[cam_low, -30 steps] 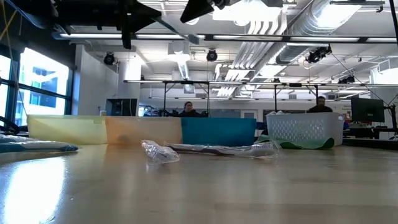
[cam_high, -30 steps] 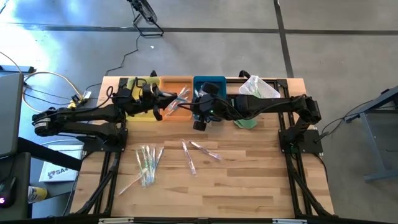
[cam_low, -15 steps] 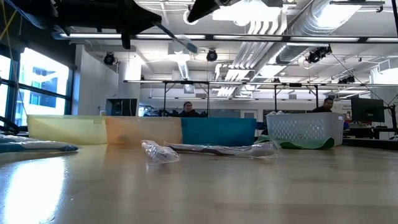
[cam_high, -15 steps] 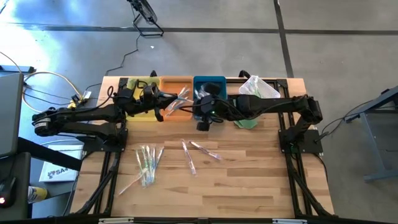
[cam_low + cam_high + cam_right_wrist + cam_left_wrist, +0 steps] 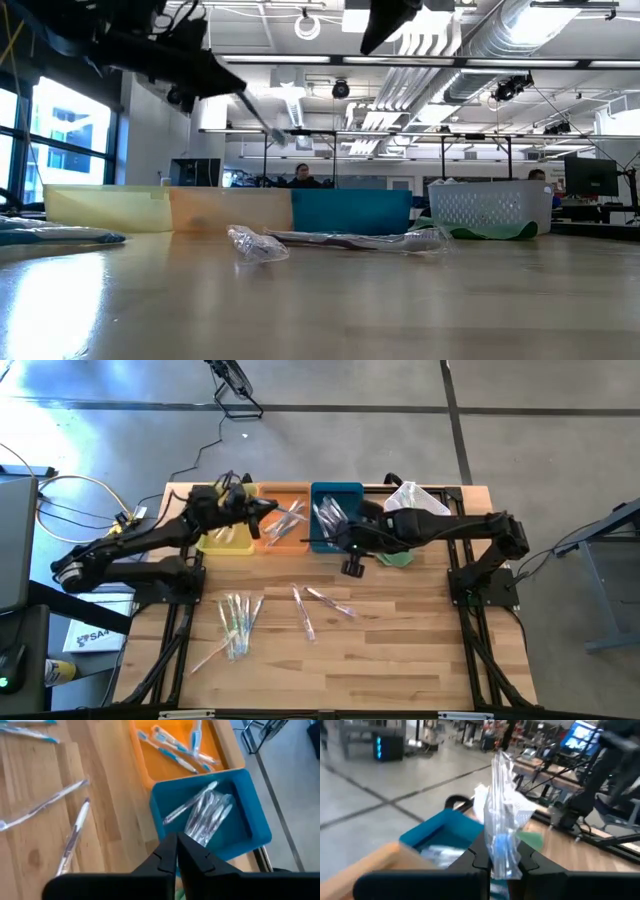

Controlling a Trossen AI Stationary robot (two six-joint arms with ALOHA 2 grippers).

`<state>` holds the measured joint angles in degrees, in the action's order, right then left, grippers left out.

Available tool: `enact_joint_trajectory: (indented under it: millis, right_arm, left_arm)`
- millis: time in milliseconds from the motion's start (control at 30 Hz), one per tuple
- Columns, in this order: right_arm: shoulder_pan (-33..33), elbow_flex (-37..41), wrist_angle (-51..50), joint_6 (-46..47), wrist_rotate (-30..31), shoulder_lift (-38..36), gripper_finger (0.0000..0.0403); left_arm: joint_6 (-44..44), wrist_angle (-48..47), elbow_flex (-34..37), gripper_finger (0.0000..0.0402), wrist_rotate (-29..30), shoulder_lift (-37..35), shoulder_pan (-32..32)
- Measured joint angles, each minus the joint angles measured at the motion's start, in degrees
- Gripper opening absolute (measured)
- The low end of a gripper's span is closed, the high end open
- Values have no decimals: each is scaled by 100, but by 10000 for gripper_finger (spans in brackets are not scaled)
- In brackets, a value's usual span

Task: Pick & Place Toothbrushes
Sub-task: Put the blue toothbrush into the orange bin

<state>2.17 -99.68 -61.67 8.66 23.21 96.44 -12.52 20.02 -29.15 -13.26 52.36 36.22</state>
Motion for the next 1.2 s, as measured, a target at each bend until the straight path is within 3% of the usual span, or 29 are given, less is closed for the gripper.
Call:
enact_joint_trajectory:
  millis: [133,300,433,800,1000,1200]
  right_arm:
    - [97,-2,-26,70,-23,31,5]
    - [166,-1,82,64,-25,33,3]
    - [160,0,136,64,-23,33,4]
    - [160,0,193,33,-23,33,3]
    - [157,-1,193,20,-23,33,3]
    - [157,-1,195,15,-23,33,3]
  left_arm:
    - [-76,-523,0,19,-273,64,521]
    - [46,-991,0,19,-353,424,656]
    - [31,-921,0,22,-861,920,650]
    - [25,-472,-2,23,-914,1903,652]
    - [79,-240,-4,75,-812,2072,652]
    - [641,-209,-7,145,-342,2072,652]
